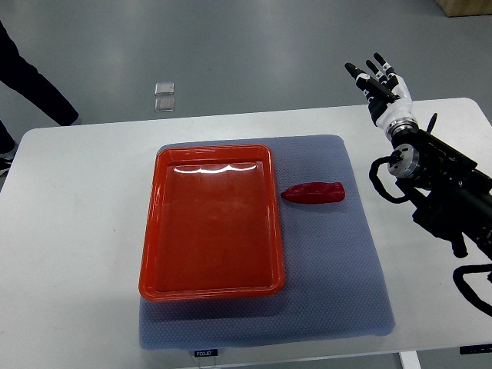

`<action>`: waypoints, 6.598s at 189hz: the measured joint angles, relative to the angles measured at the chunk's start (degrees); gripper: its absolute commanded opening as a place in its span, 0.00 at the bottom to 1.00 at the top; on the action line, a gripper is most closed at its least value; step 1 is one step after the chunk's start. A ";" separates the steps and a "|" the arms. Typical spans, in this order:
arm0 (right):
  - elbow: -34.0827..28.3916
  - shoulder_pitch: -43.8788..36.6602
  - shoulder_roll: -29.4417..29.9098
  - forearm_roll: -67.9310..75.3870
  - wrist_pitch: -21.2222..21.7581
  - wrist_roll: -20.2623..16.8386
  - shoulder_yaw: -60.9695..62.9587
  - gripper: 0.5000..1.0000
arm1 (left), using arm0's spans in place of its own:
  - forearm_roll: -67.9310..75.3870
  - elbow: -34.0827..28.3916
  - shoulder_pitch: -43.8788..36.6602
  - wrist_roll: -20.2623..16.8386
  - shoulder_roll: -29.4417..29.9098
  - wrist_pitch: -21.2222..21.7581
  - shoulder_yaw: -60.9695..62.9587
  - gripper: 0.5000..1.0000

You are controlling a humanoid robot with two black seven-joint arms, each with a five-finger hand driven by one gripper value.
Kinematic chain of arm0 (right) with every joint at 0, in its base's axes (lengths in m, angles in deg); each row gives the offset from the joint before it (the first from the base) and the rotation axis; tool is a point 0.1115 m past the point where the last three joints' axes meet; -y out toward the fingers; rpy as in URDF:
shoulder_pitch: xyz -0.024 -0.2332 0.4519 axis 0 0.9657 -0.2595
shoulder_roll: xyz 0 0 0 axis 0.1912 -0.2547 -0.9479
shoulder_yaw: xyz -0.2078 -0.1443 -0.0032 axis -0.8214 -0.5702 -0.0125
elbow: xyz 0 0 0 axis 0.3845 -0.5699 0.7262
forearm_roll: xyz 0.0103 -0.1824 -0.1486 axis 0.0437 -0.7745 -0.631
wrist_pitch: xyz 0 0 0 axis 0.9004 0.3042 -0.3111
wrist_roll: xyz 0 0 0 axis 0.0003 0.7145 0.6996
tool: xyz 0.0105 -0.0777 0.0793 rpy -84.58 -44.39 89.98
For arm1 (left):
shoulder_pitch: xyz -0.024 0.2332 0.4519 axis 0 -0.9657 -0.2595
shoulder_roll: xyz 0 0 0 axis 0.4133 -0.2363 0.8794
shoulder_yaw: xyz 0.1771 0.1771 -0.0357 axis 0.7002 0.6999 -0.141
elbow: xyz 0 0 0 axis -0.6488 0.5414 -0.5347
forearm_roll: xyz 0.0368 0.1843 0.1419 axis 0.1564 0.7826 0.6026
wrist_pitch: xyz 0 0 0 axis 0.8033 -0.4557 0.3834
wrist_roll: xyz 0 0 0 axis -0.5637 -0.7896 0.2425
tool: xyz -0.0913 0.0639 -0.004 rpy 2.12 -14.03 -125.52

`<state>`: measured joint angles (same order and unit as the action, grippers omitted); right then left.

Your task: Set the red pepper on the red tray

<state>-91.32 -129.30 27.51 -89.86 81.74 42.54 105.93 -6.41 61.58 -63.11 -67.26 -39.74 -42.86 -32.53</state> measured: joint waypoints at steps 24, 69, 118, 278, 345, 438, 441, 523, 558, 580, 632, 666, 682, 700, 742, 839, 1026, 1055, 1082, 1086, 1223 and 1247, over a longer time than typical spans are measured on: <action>0.00 0.00 -0.04 0.00 0.15 0.00 0.00 0.84 | 0.08 0.01 0.00 -0.09 0.00 0.04 0.45 1.00; 0.00 -0.11 0.05 0.00 0.25 -0.26 0.00 0.84 | 0.32 -0.22 -0.07 -0.13 0.00 0.06 0.20 1.00; -0.08 -0.25 -0.44 -0.35 0.28 -0.15 -0.11 0.84 | 0.33 0.21 -0.44 -0.09 0.00 0.02 0.11 1.00; -0.13 -1.63 -0.48 -4.98 -0.65 -0.19 -3.58 0.84 | 0.32 0.02 -0.39 -0.09 0.00 0.02 0.37 1.00; -3.75 -6.85 -4.68 -18.25 -0.80 -0.52 -19.83 0.84 | 0.32 -0.07 -0.28 -0.09 0.00 0.02 0.37 1.00; -13.48 -15.81 -17.69 -34.24 12.24 -0.09 -40.92 0.84 | 0.32 0.01 -0.19 -0.09 0.00 0.02 0.44 1.00; -13.74 -15.85 -17.89 -34.49 12.74 -0.15 -41.26 0.84 | 0.32 0.01 -0.19 -0.09 0.00 0.02 0.44 1.00; -19.80 -19.83 -18.93 -48.26 15.85 -4.12 -56.25 0.84 | 0.32 0.01 -0.10 -0.09 0.00 0.02 0.38 1.00; -23.18 -20.60 -18.64 -48.72 16.04 -6.79 -58.65 0.84 | 0.32 0.01 -0.10 -0.09 0.00 0.02 0.36 1.00; -23.71 -21.32 -18.14 -48.91 16.22 -9.48 -58.89 0.84 | 0.32 0.01 -0.10 -0.09 0.00 0.02 0.36 1.00; -24.48 -20.91 -16.90 -49.05 15.56 -10.49 -58.94 0.83 | 0.26 0.01 -0.10 -0.09 0.00 0.02 0.36 1.00; -24.54 -19.34 -16.87 -49.95 14.73 -10.54 -58.89 0.83 | 0.28 -0.01 -0.10 -0.09 0.00 0.02 0.36 1.00; -24.59 -18.44 -16.56 -50.13 13.61 -10.55 -58.83 0.82 | 0.29 -0.01 -0.10 -0.09 0.00 0.02 0.36 1.00; -24.63 -18.05 -16.05 -50.21 13.06 -10.55 -58.80 0.80 | 0.29 -0.01 -0.10 -0.09 0.00 0.02 0.36 1.00; -24.66 -18.12 -15.81 -50.47 12.84 -10.55 -58.79 0.66 | 0.31 -0.02 -0.10 -0.09 0.00 0.02 0.36 1.00; -24.70 -17.98 -15.98 -52.96 12.96 -10.55 -58.86 0.34 | 0.31 -0.05 -0.10 -0.09 0.00 0.02 0.36 1.00; -24.95 -24.91 -15.52 -53.94 13.23 -9.86 -53.43 0.03 | 0.30 -0.07 -0.11 -0.09 0.00 0.02 0.36 1.00; -25.48 -25.02 -10.70 -53.88 13.46 -9.80 -50.91 0.04 | 0.30 -0.07 -0.10 -0.09 0.00 0.02 0.29 1.00; -25.11 -24.66 -5.85 -53.98 13.00 -9.80 -50.45 0.05 | 0.30 -0.10 -0.10 -0.09 0.00 0.02 0.27 1.00; -24.99 -24.62 -5.20 -53.96 12.96 -9.80 -50.43 0.05 | 0.30 -0.11 -0.11 -0.09 0.00 0.02 0.27 1.00; -20.02 -17.79 5.61 -54.21 10.60 -9.75 -49.16 0.28 | 0.31 -0.13 -0.10 -0.09 0.00 0.02 0.27 1.00; -19.91 -17.46 5.67 -54.20 10.55 -9.75 -49.15 0.30 | 0.31 -0.13 -0.10 -0.09 0.00 0.02 0.27 1.00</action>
<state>-111.23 -146.75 33.19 -144.07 92.29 32.78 56.78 -6.10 61.46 -63.22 -67.35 -39.74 -42.84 -32.26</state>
